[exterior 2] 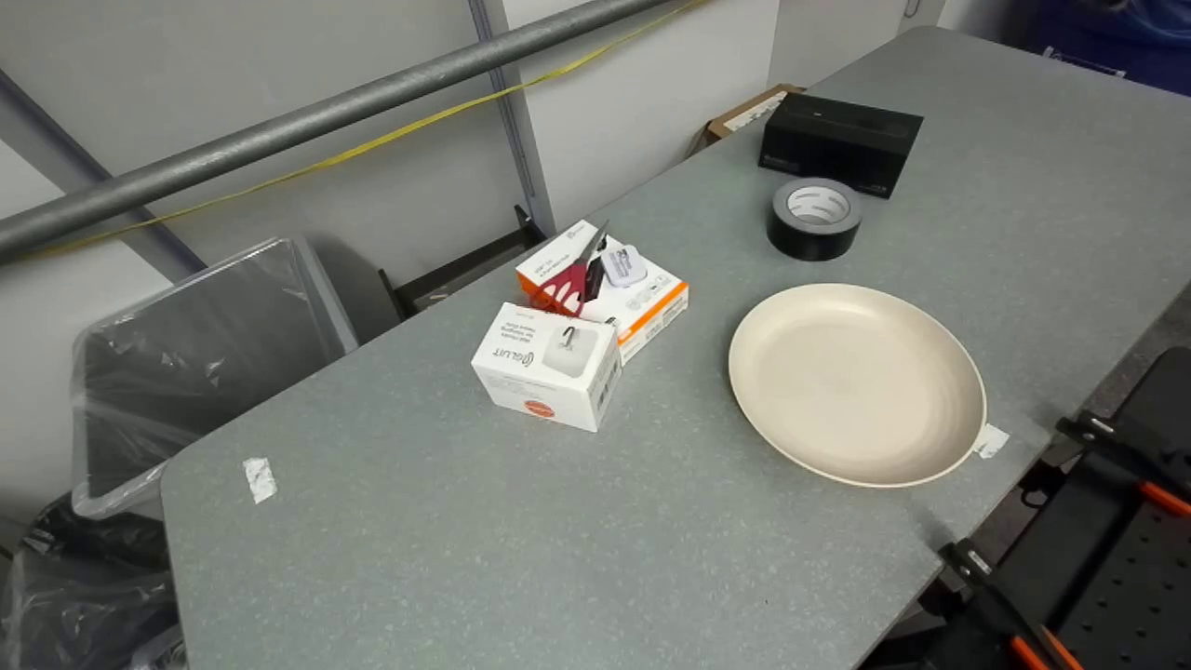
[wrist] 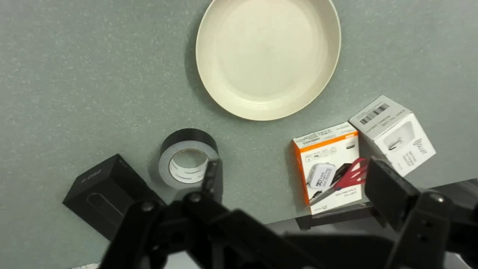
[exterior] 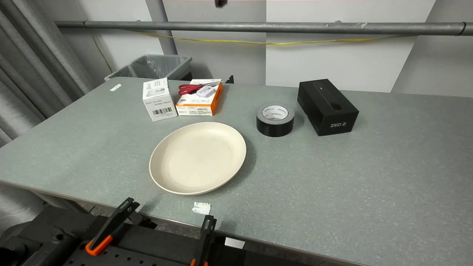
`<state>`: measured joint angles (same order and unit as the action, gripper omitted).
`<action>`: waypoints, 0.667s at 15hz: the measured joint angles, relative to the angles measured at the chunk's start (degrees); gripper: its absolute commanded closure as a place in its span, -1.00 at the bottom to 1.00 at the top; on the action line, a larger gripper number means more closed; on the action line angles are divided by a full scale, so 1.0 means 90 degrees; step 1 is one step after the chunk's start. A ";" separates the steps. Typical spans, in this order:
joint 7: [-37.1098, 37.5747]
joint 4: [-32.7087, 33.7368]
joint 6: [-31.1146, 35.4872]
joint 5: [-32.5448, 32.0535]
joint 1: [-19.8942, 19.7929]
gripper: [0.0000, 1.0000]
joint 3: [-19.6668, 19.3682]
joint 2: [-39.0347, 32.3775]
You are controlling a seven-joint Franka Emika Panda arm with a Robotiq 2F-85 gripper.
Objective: Put the masking tape on the plate
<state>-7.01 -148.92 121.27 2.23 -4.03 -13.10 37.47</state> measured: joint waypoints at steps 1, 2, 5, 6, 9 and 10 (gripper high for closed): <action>0.0010 -0.0011 0.0418 -0.0001 0.0004 -1.00 -0.0011 -0.0423; 0.0028 -0.0008 0.0810 -0.0001 0.0010 -1.00 -0.0030 -0.0846; 0.0023 0.0163 0.1479 0.0211 0.0013 -1.00 -0.0082 -0.2051; -0.0044 0.0299 0.1418 0.0427 0.0014 -1.00 -0.0088 -0.2346; -0.0138 0.0594 0.1243 0.0676 0.0014 -1.00 -0.0100 -0.2654; -0.0138 0.0623 0.1210 0.0679 0.0014 -1.00 -0.0103 -0.2647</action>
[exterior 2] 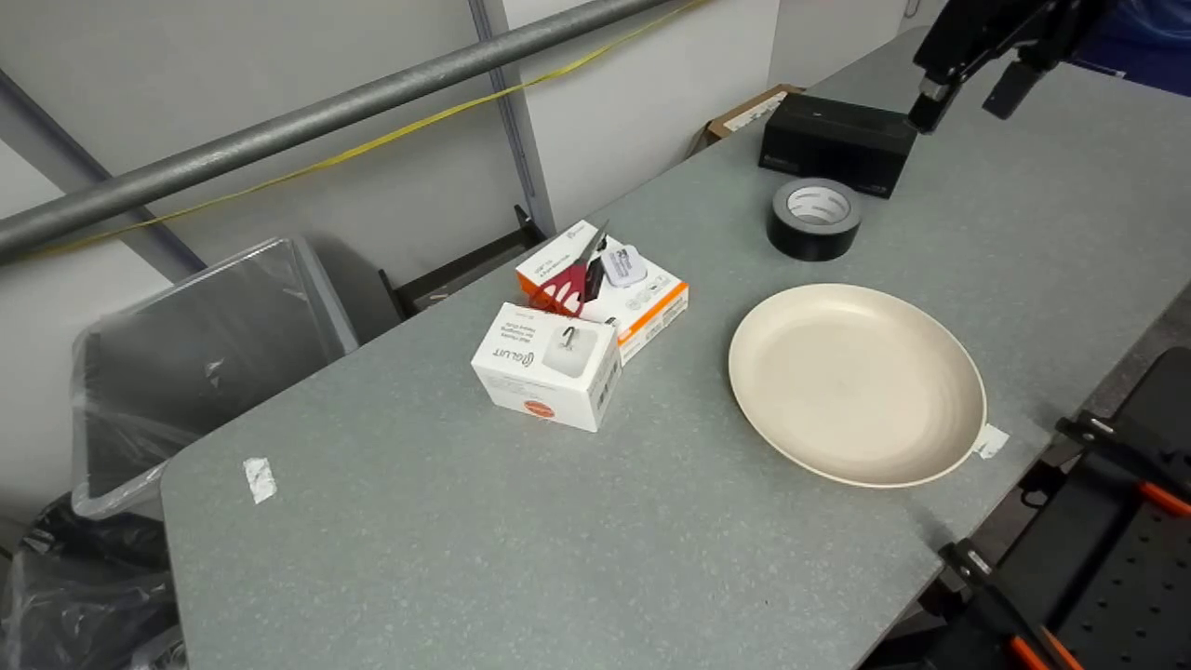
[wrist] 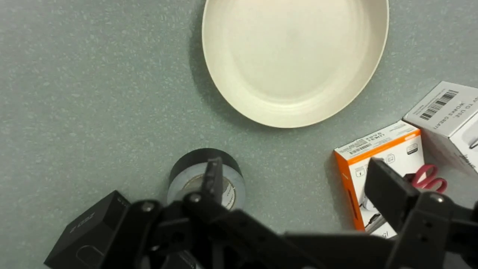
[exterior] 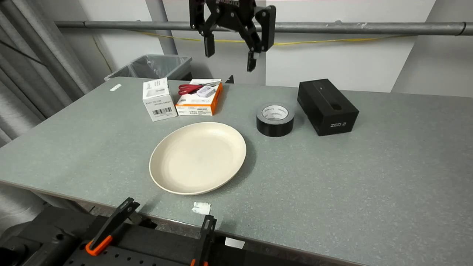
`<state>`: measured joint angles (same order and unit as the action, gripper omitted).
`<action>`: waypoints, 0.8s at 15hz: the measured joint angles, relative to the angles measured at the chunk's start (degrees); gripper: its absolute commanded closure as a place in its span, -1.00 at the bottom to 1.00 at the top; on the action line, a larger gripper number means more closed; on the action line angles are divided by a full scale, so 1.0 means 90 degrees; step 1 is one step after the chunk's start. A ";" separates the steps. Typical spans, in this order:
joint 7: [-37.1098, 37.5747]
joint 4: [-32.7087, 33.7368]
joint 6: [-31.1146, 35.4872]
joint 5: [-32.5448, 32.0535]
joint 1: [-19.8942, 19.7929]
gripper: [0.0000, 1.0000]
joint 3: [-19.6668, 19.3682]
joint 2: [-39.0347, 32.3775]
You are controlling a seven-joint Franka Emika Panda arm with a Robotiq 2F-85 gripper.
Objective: Put the masking tape on the plate
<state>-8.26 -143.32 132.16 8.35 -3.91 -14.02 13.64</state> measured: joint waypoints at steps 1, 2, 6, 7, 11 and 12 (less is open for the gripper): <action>0.0000 0.0020 -0.0038 0.0000 0.0000 -1.00 -0.0002 0.0006; 0.0000 0.0036 -0.0065 0.0000 0.0000 -1.00 -0.0003 0.0006; 0.0141 0.0142 0.0153 -0.0011 -0.0017 -1.00 0.0207 -0.0283; 0.0245 0.0247 0.0353 -0.0014 -0.0014 -1.00 0.0320 -0.0544; 0.0844 0.0991 0.0974 -0.0229 -0.0010 -1.00 0.0674 -0.2009; 0.1021 0.1234 0.1024 -0.0335 -0.0008 -1.00 0.0712 -0.2383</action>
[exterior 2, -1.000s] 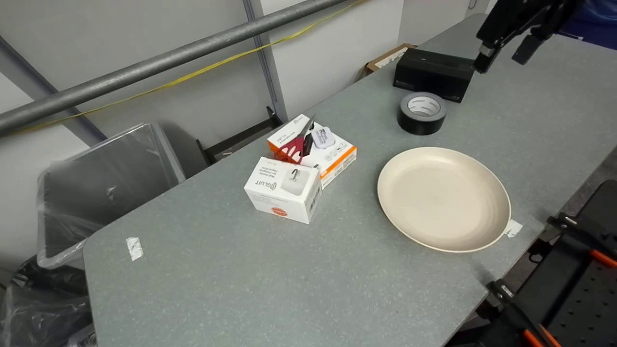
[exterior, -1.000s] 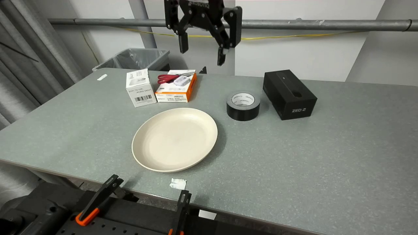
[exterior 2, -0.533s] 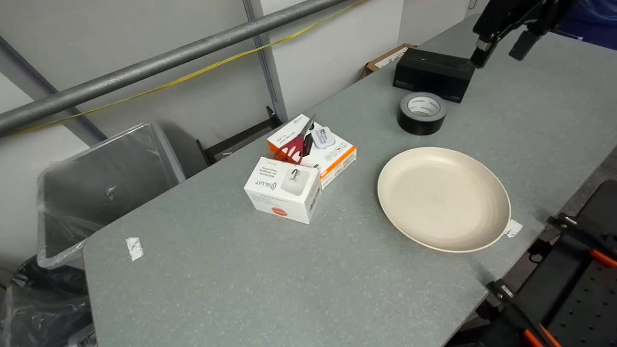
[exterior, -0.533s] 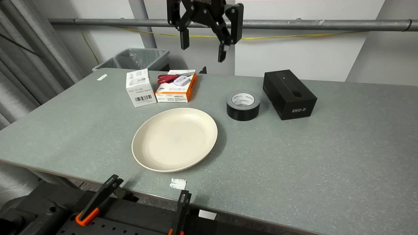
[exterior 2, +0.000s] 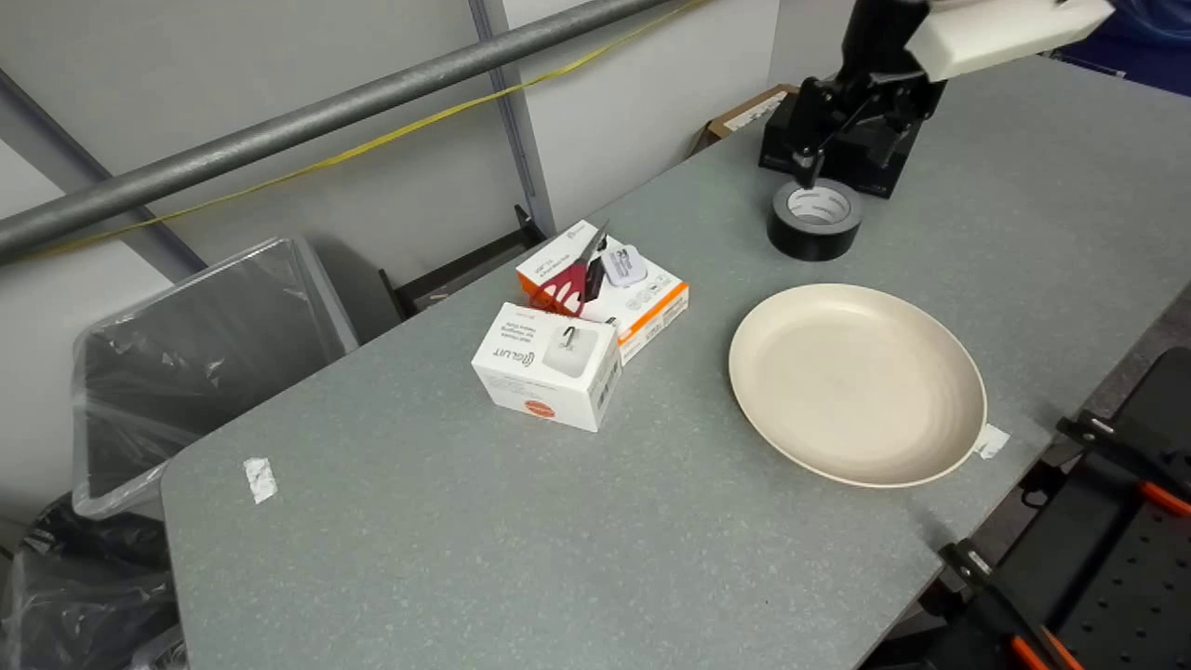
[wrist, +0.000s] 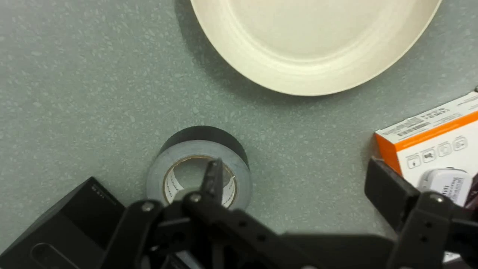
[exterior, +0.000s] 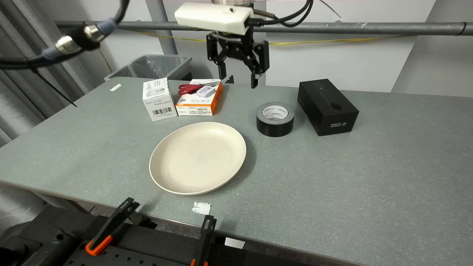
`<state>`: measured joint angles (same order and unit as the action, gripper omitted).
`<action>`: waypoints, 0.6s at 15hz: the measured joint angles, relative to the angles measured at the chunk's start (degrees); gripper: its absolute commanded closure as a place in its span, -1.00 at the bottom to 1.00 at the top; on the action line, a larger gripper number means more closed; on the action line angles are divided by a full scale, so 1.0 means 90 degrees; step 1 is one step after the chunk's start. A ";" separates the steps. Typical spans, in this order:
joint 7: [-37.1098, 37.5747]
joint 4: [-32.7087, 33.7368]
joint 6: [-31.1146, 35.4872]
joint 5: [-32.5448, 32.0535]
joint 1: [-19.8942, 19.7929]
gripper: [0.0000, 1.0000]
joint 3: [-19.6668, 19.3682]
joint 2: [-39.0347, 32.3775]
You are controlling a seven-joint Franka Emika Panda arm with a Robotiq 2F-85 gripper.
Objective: Put the masking tape on the plate
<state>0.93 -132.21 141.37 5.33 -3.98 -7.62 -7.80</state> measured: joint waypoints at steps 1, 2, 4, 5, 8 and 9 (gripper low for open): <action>0.0157 0.0248 0.0029 -0.0107 0.0002 -1.00 0.0018 -0.0363; 0.0300 0.0495 0.0032 -0.0196 0.0005 -1.00 0.0022 -0.0696; 0.0491 0.0965 0.0032 -0.0293 0.0006 -1.00 0.0021 -0.1292; 0.0546 0.1185 0.0032 -0.0295 0.0006 -1.00 0.0020 -0.1554; 0.0668 0.1786 0.0032 -0.0295 0.0006 -1.00 0.0016 -0.2218; 0.0703 0.1965 0.0032 -0.0295 0.0005 -1.00 0.0016 -0.2408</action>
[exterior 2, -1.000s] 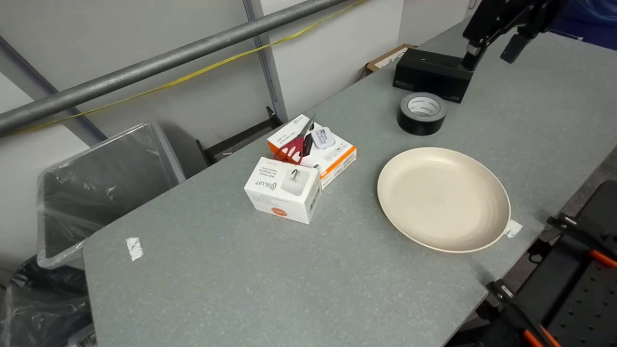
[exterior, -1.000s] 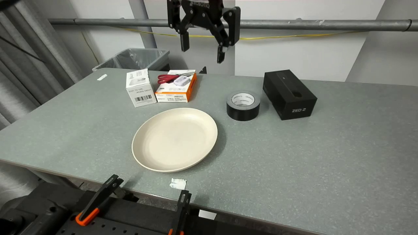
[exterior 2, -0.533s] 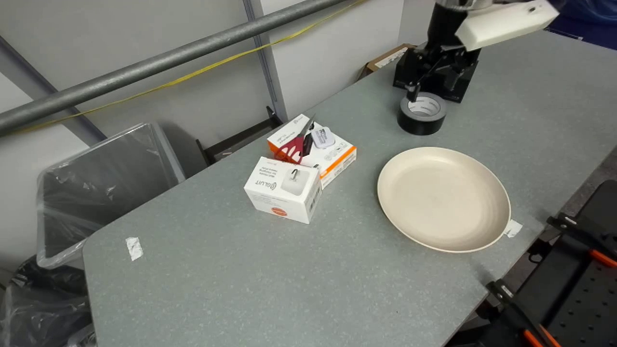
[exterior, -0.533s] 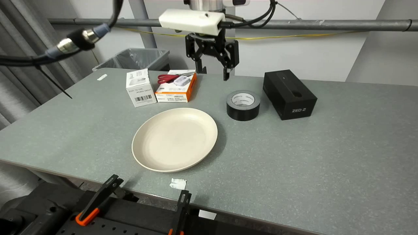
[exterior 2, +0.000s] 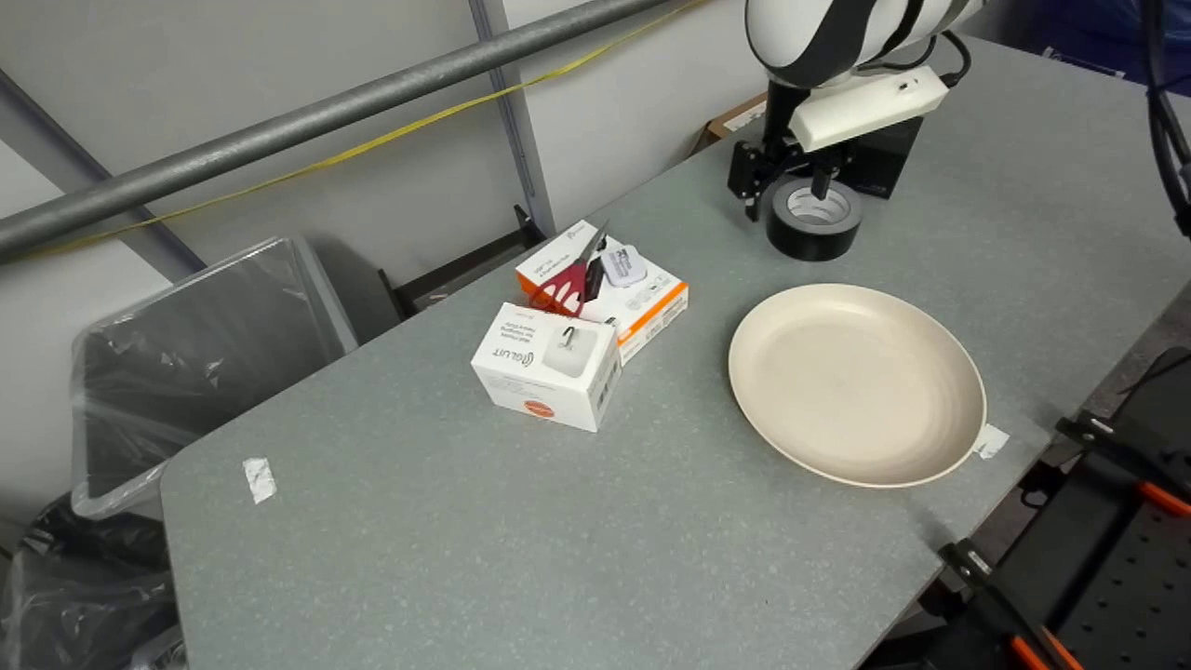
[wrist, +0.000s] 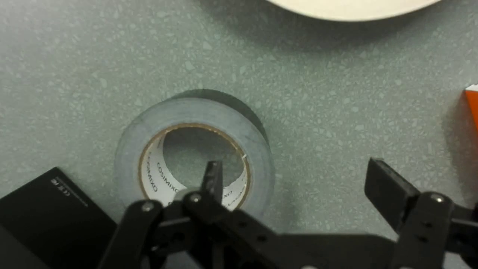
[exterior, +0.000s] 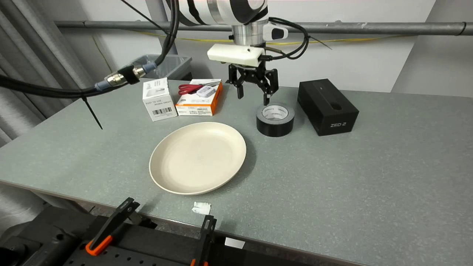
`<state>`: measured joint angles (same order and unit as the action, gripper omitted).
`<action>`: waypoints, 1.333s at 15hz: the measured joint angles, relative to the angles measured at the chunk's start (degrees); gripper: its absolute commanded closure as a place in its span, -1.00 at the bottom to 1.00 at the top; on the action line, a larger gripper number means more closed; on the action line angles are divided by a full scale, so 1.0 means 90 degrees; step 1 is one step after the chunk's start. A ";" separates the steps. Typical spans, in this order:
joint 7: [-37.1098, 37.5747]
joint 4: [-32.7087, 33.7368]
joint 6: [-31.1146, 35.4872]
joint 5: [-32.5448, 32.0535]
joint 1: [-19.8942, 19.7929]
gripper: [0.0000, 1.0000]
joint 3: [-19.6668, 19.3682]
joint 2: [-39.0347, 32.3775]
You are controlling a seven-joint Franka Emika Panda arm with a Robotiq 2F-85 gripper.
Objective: Put the masking tape on the plate
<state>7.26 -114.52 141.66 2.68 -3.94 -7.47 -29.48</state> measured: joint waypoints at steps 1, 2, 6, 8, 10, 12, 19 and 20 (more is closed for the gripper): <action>0.0038 0.0167 0.0000 0.0000 0.0000 -1.00 -0.0001 -0.0178; 0.0068 0.0319 0.0000 0.0000 -0.0001 -1.00 -0.0002 -0.0341; 0.0140 0.0833 -0.0001 0.0004 -0.0010 -1.00 -0.0009 -0.0872; 0.0169 0.1018 -0.0004 0.0004 -0.0012 -0.73 -0.0018 -0.1063; 0.0195 0.1156 -0.0024 0.0004 -0.0013 -0.31 -0.0042 -0.1207; 0.0202 0.1249 -0.0074 0.0007 -0.0035 0.04 -0.0062 -0.1288; 0.0202 0.1463 -0.0389 0.0074 -0.0146 0.90 -0.0045 -0.1290; 0.0201 0.1481 -0.0421 0.0096 -0.0148 0.87 -0.0029 -0.1277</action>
<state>9.07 -101.19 137.88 3.54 -5.26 -7.73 -40.97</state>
